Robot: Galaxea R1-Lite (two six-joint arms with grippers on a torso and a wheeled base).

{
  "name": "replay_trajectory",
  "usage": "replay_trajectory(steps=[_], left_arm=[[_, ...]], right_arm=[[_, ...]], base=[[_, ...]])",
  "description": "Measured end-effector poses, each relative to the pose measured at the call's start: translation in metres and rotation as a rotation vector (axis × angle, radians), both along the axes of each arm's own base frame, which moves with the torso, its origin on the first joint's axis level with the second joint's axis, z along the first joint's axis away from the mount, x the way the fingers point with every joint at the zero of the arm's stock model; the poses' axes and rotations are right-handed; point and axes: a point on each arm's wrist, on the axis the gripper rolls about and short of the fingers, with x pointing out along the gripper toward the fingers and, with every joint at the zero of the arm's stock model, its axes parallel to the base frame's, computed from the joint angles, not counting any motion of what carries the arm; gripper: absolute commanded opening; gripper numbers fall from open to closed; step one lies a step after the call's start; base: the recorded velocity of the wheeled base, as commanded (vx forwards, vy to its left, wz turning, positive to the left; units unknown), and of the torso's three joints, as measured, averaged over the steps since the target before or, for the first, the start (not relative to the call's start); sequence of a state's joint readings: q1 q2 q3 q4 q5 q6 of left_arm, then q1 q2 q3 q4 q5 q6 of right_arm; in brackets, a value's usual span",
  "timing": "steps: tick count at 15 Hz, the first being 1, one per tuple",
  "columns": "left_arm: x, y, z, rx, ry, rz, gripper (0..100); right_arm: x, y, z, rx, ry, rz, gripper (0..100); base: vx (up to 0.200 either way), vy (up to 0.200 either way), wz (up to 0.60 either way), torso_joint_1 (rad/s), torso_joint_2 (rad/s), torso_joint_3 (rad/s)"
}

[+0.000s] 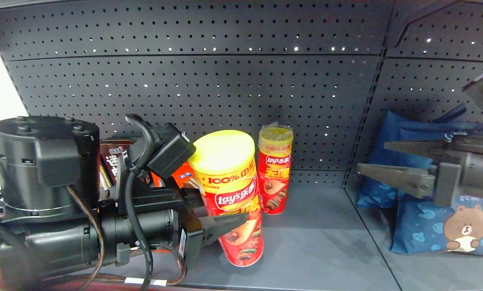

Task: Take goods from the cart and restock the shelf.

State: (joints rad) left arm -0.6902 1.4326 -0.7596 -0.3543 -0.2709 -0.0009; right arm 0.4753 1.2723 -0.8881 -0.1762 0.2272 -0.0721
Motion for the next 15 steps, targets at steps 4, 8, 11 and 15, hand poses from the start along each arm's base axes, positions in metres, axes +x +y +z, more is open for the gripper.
replay_trajectory(steps=[4,8,11,15], left_arm=[[-0.001,0.001,0.0,-0.001,0.004,-0.001,0],[-0.002,0.001,-0.003,0.002,0.014,-0.016,0],[-0.002,0.001,-0.003,0.001,0.016,-0.024,0],[-0.005,0.003,-0.007,0.008,0.025,-0.024,0]], right_arm=[[0.054,0.043,-0.016,0.004,-0.012,0.075,100],[0.084,0.054,-0.04,-0.024,0.031,0.109,100],[0.099,0.049,-0.051,-0.049,-0.005,0.212,100],[0.116,0.045,-0.065,-0.051,-0.003,0.257,100]], base=[[0.0,0.0,0.0,0.0,0.0,0.0],[0.0,0.0,0.0,0.0,0.0,0.0],[0.0,0.0,0.0,0.0,0.0,0.0],[0.0,0.0,0.0,0.0,0.0,0.0]])
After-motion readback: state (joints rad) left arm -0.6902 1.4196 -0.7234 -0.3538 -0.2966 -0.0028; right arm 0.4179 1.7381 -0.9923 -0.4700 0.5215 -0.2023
